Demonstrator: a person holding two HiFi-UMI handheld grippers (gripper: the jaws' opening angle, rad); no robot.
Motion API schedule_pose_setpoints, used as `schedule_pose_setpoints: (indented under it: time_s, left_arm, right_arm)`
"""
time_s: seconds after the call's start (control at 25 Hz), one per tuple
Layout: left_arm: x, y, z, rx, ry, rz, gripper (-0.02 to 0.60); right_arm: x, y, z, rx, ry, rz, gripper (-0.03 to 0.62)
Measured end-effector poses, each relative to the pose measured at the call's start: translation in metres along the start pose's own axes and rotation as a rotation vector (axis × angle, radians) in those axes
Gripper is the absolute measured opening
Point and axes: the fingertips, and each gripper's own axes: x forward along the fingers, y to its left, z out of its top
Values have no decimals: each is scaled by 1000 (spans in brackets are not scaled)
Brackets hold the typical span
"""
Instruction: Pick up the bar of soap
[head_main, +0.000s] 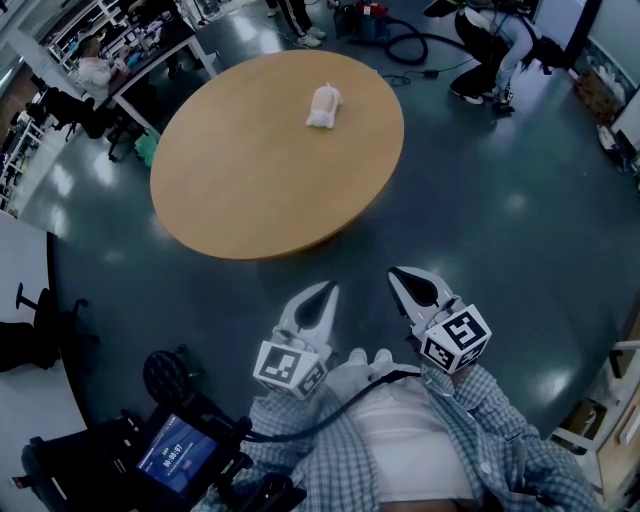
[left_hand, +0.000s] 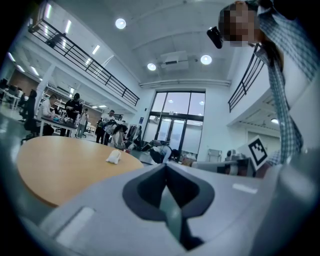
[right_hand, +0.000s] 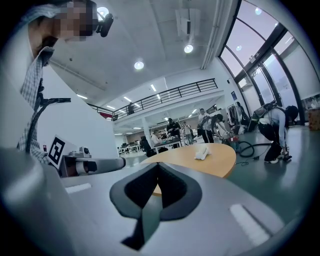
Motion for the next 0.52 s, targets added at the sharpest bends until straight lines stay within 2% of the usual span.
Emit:
schedule_pose_setpoints:
  time_s: [0.32, 0.52]
  left_arm:
    - [-4, -1, 4, 4, -7, 14, -2]
    - [16, 5, 14, -2, -2, 4, -2]
  right_arm:
    - [-12, -10, 0, 18, 7, -27, 3]
    - [1, -29, 12, 8, 17, -28, 3]
